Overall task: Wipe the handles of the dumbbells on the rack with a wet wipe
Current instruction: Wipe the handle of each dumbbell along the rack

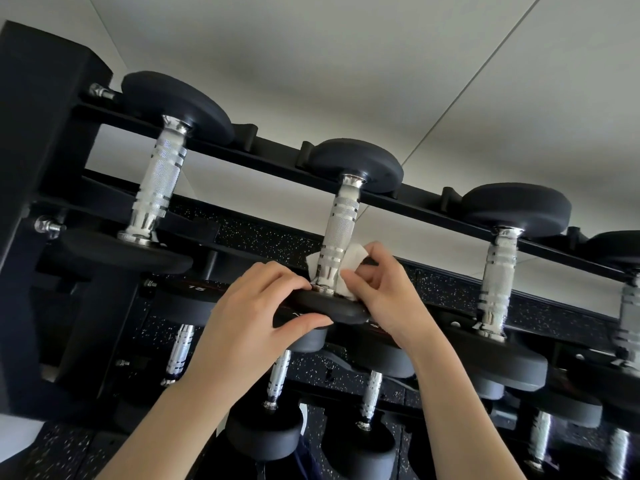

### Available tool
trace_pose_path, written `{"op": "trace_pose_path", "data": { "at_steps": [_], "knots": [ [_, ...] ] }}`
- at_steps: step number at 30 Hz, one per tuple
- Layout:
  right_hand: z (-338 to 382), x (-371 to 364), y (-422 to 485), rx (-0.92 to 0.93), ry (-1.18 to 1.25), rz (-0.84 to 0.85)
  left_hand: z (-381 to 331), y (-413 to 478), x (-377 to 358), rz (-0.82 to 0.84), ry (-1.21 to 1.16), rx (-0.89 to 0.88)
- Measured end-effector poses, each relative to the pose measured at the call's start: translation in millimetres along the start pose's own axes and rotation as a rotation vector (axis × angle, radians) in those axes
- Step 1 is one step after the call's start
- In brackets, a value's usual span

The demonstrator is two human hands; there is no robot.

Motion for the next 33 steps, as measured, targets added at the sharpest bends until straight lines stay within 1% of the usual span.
{"op": "trace_pose_path", "data": {
  "at_steps": [5, 12, 17, 23, 28, 33],
  "knots": [
    [12, 2, -9, 0.024, -0.008, -0.014, 0, 1, 0, -0.008, -0.003, -0.015],
    [17, 17, -19, 0.097, -0.148, -0.255, 2, -1, -1, -0.012, -0.03, -0.009],
    [18, 22, -30, 0.092, -0.208, -0.298, 11, -5, 1, -0.031, -0.181, 0.034],
    [47, 3, -35, 0.187, -0.486, -0.214, 19, -9, 3, -0.06, -0.222, 0.054],
    [67, -21, -30, 0.284, -0.694, -0.235, 32, -15, 3, -0.063, -0.282, 0.105],
    [80, -42, -21, 0.344, -1.05, -0.261, 38, -15, -2, -0.083, -0.346, 0.115]
  ]
}}
Point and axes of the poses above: each hand's wrist, its own y-axis towards the middle knuckle, its own x-axis out of the back of the hand, z = x × y, the point moved 10 cm from there along y, towards the middle knuckle, and after that the axes turned 14 degrees about -x, right-handed, at the moved point
